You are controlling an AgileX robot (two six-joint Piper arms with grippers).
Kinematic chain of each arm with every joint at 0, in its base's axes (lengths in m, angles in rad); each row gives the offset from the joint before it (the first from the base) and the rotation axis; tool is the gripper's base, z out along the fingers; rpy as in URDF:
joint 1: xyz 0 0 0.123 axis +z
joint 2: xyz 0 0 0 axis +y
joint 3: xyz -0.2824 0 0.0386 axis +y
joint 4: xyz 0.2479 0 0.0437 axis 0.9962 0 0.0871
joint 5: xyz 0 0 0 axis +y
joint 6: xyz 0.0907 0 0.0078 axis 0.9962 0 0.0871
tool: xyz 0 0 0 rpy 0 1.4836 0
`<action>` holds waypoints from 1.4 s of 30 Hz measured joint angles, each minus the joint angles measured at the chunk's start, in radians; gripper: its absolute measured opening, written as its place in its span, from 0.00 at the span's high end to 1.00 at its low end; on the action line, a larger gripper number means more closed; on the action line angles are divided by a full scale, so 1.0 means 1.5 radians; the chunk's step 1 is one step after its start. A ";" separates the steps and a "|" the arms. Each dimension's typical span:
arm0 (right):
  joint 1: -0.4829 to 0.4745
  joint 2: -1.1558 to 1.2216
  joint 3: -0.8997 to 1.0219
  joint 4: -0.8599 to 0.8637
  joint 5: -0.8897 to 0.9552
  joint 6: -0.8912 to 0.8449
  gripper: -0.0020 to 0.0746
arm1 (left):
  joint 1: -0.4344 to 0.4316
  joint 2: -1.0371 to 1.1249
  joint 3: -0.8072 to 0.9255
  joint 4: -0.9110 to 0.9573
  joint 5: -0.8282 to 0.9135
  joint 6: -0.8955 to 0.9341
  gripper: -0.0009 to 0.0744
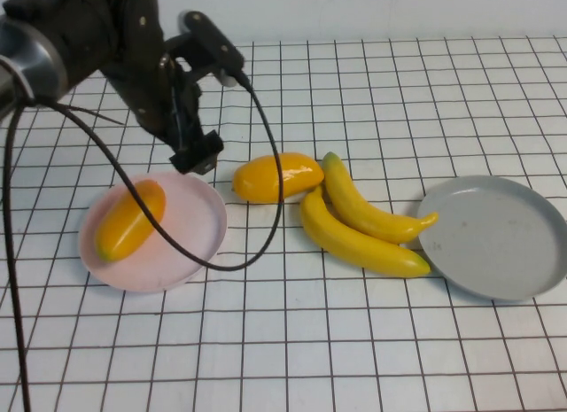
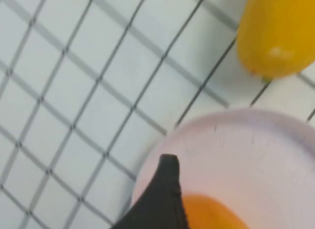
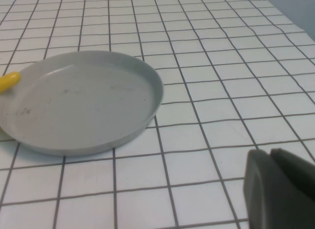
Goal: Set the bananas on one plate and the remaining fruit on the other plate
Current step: Put one type of fruit in the left plate
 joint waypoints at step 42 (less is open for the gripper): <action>0.000 0.000 0.000 0.000 0.000 0.000 0.99 | -0.071 0.197 -0.205 -0.099 0.089 -0.050 0.28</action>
